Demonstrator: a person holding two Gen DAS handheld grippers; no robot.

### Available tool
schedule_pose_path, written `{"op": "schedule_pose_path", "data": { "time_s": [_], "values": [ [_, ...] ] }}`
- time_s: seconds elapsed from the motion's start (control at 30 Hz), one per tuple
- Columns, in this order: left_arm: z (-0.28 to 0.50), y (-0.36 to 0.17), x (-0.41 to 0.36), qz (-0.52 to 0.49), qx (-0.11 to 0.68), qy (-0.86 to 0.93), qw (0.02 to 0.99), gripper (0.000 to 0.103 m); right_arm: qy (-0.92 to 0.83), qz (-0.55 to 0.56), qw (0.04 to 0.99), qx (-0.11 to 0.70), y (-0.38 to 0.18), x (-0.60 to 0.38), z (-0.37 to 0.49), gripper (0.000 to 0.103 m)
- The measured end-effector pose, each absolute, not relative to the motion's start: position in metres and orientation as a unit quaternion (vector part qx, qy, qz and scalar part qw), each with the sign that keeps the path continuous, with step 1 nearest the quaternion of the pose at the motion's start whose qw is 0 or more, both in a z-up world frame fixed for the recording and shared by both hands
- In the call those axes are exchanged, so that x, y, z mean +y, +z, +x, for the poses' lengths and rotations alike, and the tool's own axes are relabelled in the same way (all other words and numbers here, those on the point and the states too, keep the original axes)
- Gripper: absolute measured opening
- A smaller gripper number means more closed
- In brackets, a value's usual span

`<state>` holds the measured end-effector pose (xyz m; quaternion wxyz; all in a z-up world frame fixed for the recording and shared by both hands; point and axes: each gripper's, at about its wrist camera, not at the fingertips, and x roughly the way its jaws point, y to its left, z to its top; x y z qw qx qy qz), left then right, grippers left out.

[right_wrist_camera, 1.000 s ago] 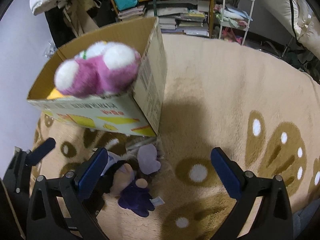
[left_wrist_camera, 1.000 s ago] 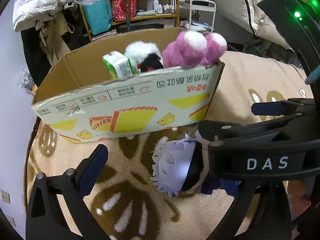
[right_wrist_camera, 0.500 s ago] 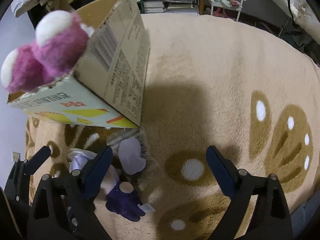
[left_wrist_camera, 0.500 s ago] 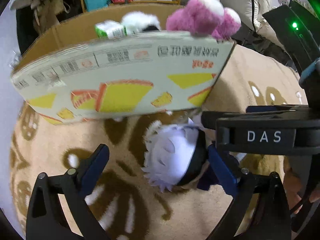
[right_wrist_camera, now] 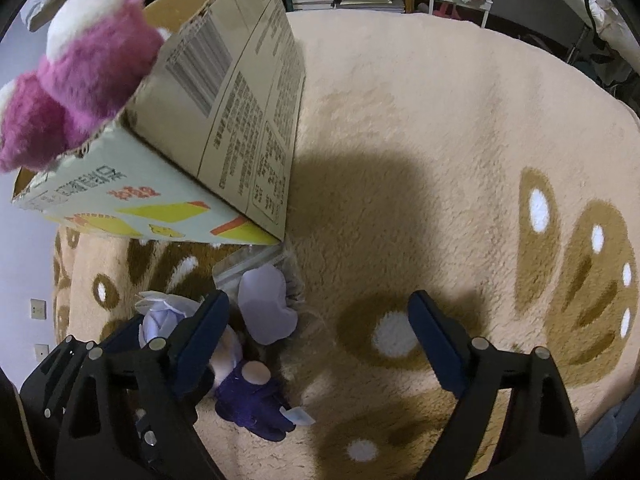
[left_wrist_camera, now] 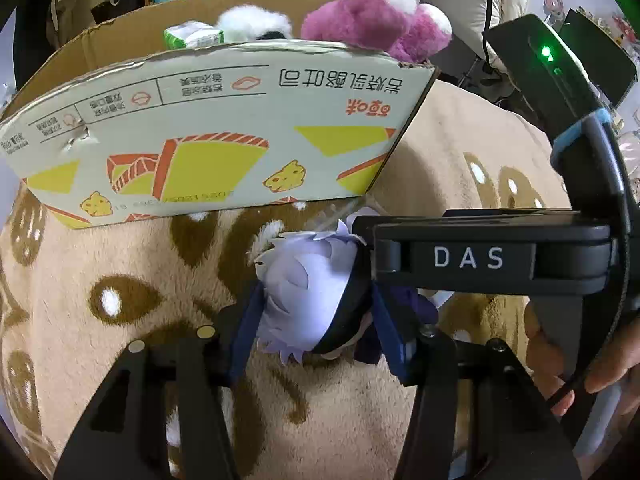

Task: Organize soft objects
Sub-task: 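Grasp the white-haired doll plush with the left tool while the right tool grasps the clear zip bag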

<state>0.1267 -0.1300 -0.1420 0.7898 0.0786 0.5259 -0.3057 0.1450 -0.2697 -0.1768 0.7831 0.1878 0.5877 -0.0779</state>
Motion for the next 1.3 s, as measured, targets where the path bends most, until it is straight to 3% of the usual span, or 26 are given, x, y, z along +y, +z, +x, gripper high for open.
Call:
{"op": "schedule_pose_path", "data": {
  "time_s": [0.2, 0.63, 0.77, 0.87, 1.03, 1.07, 1.3],
  "values": [
    [0.125, -0.129, -0.121, 0.111, 0.517, -0.317, 0.787, 0.046, -0.070, 0.218, 0.771, 0.595, -0.192, -0.269, 0.148, 0.094],
    [0.125, -0.130, -0.123, 0.109, 0.522, -0.317, 0.784, 0.046, -0.072, 0.163, 0.778, 0.603, -0.200, -0.245, 0.164, 0.085],
    [0.125, -0.135, -0.125, 0.110, 0.520, -0.316, 0.786, 0.049, -0.075, 0.153, 0.779, 0.603, -0.201, -0.239, 0.163, 0.078],
    [0.128, -0.139, -0.124, 0.097, 0.527, -0.314, 0.783, 0.055, -0.080, 0.143, 0.782, 0.602, -0.197, -0.233, 0.154, 0.068],
    [0.131, -0.149, -0.119, 0.082, 0.534, -0.314, 0.781, 0.056, -0.084, 0.141, 0.782, 0.601, -0.194, -0.232, 0.148, 0.053],
    [0.131, -0.149, -0.120, 0.086, 0.531, -0.314, 0.782, 0.056, -0.081, 0.146, 0.782, 0.601, -0.194, -0.232, 0.147, 0.045],
    [0.131, -0.152, -0.124, 0.080, 0.523, -0.312, 0.789, 0.056, -0.077, 0.153, 0.779, 0.603, -0.194, -0.236, 0.147, 0.043]
  ]
}}
